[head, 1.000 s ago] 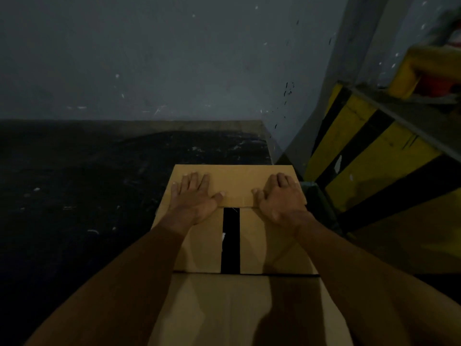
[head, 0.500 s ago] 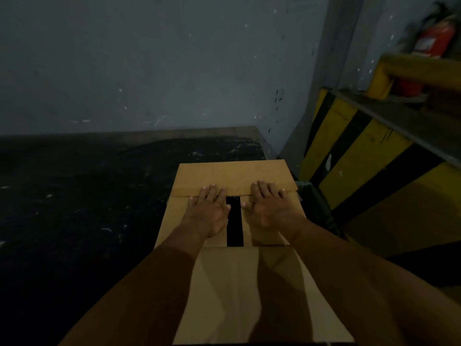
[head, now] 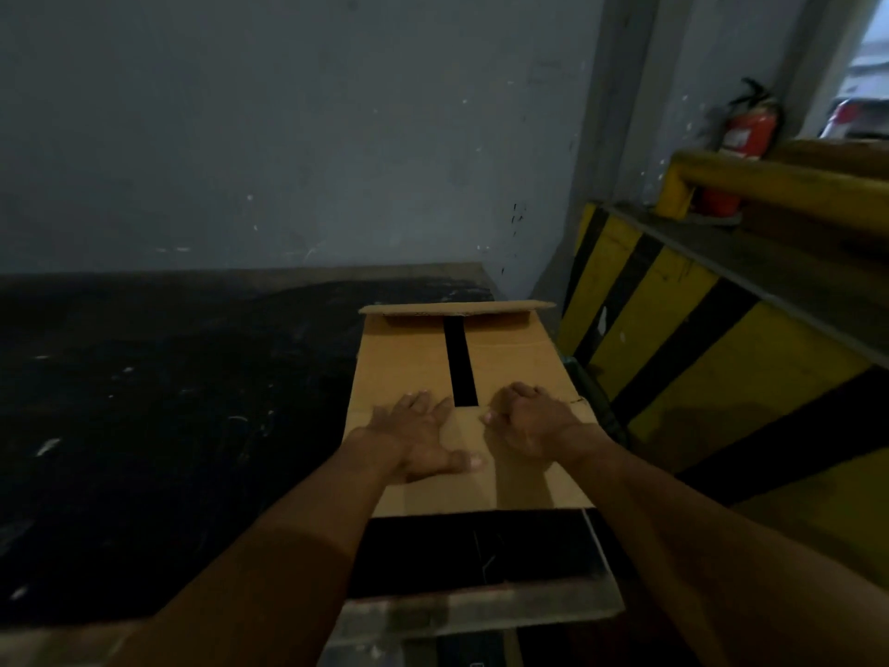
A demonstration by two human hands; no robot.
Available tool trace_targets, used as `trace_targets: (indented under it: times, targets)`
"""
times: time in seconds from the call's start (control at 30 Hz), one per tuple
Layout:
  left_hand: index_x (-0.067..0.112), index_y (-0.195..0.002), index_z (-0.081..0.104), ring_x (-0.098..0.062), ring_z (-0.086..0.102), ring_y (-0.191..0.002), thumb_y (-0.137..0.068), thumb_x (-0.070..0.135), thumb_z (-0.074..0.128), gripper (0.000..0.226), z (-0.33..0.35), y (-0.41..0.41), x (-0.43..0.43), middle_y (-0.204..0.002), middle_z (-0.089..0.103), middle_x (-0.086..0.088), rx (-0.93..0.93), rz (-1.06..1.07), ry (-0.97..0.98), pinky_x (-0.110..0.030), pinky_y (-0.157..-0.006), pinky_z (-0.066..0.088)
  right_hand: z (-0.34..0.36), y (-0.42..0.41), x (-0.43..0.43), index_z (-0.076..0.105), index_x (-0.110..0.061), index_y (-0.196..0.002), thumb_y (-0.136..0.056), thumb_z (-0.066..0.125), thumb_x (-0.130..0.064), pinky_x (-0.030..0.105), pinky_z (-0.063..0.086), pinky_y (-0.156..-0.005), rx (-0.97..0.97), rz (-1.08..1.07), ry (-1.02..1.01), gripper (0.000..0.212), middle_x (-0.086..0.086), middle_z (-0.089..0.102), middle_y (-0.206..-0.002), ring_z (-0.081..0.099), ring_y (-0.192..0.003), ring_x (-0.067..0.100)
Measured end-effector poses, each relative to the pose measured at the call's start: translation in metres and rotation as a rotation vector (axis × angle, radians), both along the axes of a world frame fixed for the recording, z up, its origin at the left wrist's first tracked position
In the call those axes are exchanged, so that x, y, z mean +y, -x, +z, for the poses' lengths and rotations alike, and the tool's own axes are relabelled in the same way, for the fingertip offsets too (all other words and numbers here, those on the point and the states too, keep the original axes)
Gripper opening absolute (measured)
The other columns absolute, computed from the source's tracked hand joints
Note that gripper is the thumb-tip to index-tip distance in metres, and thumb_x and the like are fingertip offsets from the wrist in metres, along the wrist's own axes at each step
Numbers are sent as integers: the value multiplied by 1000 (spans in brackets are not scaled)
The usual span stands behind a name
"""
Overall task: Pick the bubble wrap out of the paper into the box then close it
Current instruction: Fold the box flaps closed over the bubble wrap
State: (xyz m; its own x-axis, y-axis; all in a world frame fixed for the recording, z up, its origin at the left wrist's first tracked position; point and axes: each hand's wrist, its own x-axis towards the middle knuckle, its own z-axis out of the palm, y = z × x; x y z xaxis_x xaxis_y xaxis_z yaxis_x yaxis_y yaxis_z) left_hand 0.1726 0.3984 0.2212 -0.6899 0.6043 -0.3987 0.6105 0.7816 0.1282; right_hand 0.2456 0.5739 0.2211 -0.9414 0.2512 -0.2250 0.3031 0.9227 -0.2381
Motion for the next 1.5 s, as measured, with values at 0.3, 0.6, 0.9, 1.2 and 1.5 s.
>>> trace_targets:
  times: [0.3, 0.6, 0.9, 1.2, 1.5]
  targets:
    - [34, -148, -18, -36, -4, -145, -75, 32, 74, 117, -12, -55, -26, -159, -13, -12, 280, -225, 113, -55, -114, 17, 13, -57, -29, 16, -26, -150, -62, 75, -66, 56, 27, -110, -166, 135, -142, 113, 1, 20, -155, 26, -138, 35]
    - [26, -139, 43, -22, 55, -112, -84, 30, 63, 59, 92, -13, -25, -130, 54, -4, 194, -90, -142, -39, -93, 48, 115, -23, -38, 60, -19, -125, -85, 59, -53, 41, 46, -97, -15, 172, -175, 52, 5, 59, -126, 56, -113, 27]
    - [16, -152, -3, -29, -1, -147, -96, 29, 51, 79, 88, 64, 2, -160, 2, -13, 644, 47, -220, -62, -114, 1, 91, 56, 7, 45, -18, -136, -94, 50, -32, 55, 31, -109, 328, 26, -363, 44, 13, 48, -139, 42, -129, 34]
    - [14, -150, -11, -27, -10, -147, -100, 36, 29, 68, 2, 132, 54, -160, -13, -7, 558, 73, -236, -51, -117, 1, 9, 120, 51, -2, -16, -154, -98, 31, -48, 50, 0, -120, 317, 39, -306, 72, 8, -6, -162, -9, -148, 31]
    - [7, -146, 27, -28, 24, -141, -102, 32, 22, 51, -44, 146, 65, -153, 30, -12, 435, 120, -306, -52, -116, 15, -44, 148, 61, 14, -14, -153, -100, 17, -49, 47, 1, -118, 218, 45, -157, 64, 7, 10, -161, 5, -148, 28]
